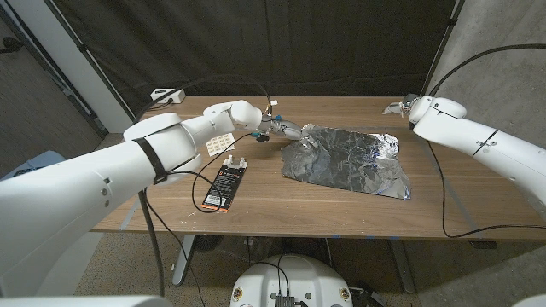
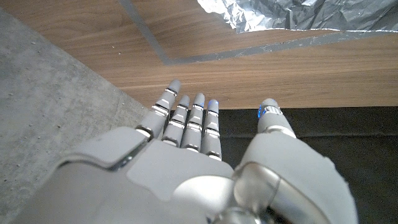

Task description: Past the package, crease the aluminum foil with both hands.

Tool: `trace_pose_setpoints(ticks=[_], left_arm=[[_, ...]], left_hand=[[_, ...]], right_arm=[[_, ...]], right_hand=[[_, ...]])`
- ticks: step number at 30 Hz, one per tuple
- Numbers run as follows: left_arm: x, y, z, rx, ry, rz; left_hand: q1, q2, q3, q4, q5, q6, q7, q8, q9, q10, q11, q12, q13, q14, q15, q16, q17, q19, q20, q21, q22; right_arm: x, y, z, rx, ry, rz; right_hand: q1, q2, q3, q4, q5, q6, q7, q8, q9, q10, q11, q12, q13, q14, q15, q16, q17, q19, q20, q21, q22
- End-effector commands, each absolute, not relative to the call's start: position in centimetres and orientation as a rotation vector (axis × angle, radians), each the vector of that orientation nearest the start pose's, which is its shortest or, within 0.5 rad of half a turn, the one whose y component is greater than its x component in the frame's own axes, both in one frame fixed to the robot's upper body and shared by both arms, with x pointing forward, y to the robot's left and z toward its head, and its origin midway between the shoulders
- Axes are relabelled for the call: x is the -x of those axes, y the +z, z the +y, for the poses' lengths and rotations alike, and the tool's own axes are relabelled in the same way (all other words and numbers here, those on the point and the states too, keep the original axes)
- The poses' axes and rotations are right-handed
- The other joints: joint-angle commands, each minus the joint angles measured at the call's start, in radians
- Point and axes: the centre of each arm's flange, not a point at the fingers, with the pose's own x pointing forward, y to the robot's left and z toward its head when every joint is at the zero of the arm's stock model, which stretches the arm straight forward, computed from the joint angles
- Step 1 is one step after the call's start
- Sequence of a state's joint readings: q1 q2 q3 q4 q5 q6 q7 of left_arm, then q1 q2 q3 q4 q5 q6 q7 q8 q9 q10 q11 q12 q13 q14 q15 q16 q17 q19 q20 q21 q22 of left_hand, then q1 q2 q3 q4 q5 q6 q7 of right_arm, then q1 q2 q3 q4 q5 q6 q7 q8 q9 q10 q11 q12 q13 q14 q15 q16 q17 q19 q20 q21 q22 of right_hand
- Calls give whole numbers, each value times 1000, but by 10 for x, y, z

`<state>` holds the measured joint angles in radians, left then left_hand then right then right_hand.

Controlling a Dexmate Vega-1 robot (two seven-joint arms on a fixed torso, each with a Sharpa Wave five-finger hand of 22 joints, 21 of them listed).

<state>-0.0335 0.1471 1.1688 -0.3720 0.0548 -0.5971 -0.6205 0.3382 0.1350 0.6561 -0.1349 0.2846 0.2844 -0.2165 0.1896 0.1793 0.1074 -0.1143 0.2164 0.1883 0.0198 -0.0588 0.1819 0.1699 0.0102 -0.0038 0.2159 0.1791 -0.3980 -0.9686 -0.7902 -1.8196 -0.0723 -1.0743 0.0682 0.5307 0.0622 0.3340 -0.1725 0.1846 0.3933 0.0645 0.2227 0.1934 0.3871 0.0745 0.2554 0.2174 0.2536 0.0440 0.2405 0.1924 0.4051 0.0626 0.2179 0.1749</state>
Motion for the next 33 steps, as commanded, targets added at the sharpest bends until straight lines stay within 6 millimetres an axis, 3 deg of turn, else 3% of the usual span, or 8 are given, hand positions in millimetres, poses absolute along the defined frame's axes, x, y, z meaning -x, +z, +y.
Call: trace_pose_setpoints(ticks=[1, 12, 23, 33], left_arm=[[-701, 50, 64, -1401, -978, -405], [-697, 45, 66, -1381, -1018, -408], [-697, 42, 67, -1381, -1027, -411], [-698, 40, 74, -1385, -1019, -405]], left_hand=[[-13, 0, 0, 3, -3, 15, 4, 3, 2, 10, 1, 8, 5, 10, -7, 5, 5, -1, 5, -1, 6], [-14, 1, 1, 2, -4, 20, 4, 2, 2, 16, 0, 9, 5, 14, -8, 4, 4, 1, 4, -1, 6], [-14, 2, 2, -1, -4, 27, 5, 2, 2, 18, -8, 8, 6, 16, -7, 3, 2, 1, 4, -1, 6], [-14, 2, 3, -3, -5, 36, 8, 2, 2, 21, -2, 8, 6, 18, -7, 2, 2, 2, 3, -2, 6]], right_arm=[[-607, 89, -364, 1167, -354, 111], [-608, 82, -363, 1203, -348, 120], [-612, 76, -360, 1252, -347, 149], [-617, 73, -356, 1279, -307, 184]], right_hand=[[17, 0, 5, -6, 8, 2, 2, 4, 3, 7, 0, 3, 5, 9, -4, 5, 2, 6, 0, 1, 2], [52, -5, 6, -1, 9, 51, -10, 15, 4, 60, -18, 22, 14, 64, -27, 19, 5, 24, -1, 2, 3], [141, -24, 20, -13, 18, 103, -32, 25, 5, 119, -40, 43, 22, 122, -61, 27, 4, 43, -10, 0, 2], [180, -35, 23, -12, 20, 106, -36, 20, 5, 113, -42, 40, 26, 132, -69, 25, 5, 50, -15, -1, 2]])
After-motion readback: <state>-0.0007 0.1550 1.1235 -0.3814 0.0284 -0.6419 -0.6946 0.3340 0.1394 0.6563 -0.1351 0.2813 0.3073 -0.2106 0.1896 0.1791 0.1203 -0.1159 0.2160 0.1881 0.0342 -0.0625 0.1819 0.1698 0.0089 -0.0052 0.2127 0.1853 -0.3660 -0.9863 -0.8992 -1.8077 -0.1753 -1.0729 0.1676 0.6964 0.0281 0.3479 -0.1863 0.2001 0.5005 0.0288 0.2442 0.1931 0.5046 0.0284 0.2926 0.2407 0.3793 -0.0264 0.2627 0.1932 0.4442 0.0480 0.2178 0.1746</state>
